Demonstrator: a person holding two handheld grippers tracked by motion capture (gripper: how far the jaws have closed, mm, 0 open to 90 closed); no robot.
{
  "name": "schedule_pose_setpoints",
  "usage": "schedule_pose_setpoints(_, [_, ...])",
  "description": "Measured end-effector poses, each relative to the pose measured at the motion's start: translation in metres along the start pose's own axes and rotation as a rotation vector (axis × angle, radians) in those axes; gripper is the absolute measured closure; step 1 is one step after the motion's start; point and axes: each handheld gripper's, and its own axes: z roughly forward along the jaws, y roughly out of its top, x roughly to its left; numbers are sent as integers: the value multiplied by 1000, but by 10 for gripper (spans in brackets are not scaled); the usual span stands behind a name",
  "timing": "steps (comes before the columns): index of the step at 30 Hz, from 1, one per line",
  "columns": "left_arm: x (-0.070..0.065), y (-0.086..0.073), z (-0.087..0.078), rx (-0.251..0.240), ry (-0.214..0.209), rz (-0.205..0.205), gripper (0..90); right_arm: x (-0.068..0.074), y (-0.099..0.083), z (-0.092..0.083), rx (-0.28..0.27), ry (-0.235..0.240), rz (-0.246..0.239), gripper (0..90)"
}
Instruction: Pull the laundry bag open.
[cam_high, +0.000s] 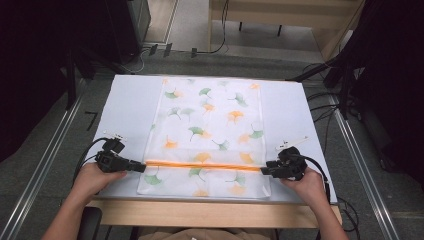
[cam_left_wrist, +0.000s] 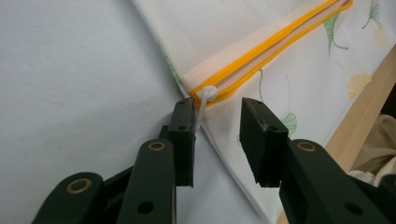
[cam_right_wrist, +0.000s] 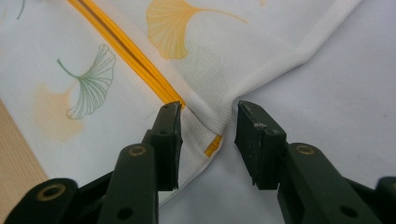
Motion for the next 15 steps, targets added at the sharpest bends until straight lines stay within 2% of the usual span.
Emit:
schedule_pose_setpoints(4, [-1,0,-4,-27,7,20,609,-2,1,-5,-36,0,8,589])
schedule_pose_setpoints(5, [-3,0,-4,-40,9,14,593,-2,1,-7,-46,-1,10,582])
schedule_pose_setpoints(7, [-4,0,-5,-46,4,34,569,-2,1,-9,-58,-3,10,573])
schedule_pose_setpoints(9, [-6,0,-7,-64,26,44,543,-2,2,-11,-63,-8,13,571])
schedule_pose_setpoints(12, [-8,1,-11,-104,37,52,498,-2,3,-15,-85,-14,10,562])
schedule_pose_setpoints(15, [-10,1,-16,-147,63,64,469,-3,4,-19,-105,-18,28,535])
